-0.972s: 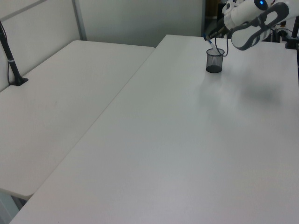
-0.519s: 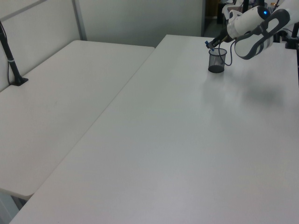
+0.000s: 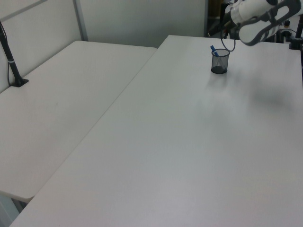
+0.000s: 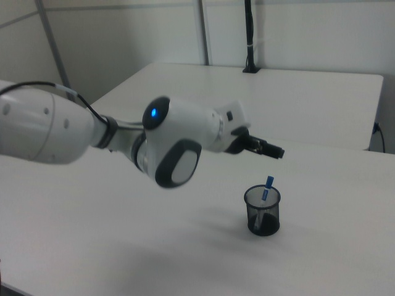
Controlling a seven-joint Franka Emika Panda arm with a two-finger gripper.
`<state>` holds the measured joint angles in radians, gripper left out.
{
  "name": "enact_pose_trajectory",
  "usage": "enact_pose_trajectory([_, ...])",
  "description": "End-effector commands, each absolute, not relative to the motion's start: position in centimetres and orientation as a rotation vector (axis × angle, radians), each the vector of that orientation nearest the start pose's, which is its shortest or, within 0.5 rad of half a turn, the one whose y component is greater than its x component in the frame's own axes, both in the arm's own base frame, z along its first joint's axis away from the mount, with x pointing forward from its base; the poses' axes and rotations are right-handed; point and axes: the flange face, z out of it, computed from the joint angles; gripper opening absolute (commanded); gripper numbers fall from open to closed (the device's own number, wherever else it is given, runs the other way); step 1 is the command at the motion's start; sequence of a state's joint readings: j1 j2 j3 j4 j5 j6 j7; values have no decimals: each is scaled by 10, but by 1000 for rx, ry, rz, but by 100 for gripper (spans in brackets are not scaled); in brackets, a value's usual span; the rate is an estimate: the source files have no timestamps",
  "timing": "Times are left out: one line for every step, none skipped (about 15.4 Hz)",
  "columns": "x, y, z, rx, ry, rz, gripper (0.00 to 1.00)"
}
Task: Insert the marker
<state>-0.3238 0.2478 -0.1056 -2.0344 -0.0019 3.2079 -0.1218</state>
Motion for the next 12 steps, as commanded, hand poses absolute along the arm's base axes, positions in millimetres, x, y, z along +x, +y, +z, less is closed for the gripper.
enact_pose_trajectory([609, -239, 521, -3041, 521, -1172, 100])
enact_pose_trajectory([611, -234, 534, -3048, 535, -1089, 100])
enact_pose_trajectory([611, -224, 547, -3050, 548, -1008, 100])
enact_pose_trajectory([609, -216, 556, -3048, 570, -935, 100])
enact_pose_trajectory([604, -208, 563, -3046, 591, -866, 100])
enact_pose_trajectory([598, -198, 572, -3041, 610, -800, 100])
enact_pose_trajectory([592, -188, 580, -3040, 627, -725, 100])
enact_pose_trajectory([587, -175, 587, -3046, 619, -640, 100])
enact_pose_trajectory([582, -162, 593, -3055, 601, -546, 100])
enact_pose_trajectory([577, -152, 597, -3065, 590, -445, 100])
enact_pose_trajectory([572, -143, 602, -3069, 581, -360, 100])
enact_pose_trajectory([567, -134, 604, -3072, 574, -276, 100])
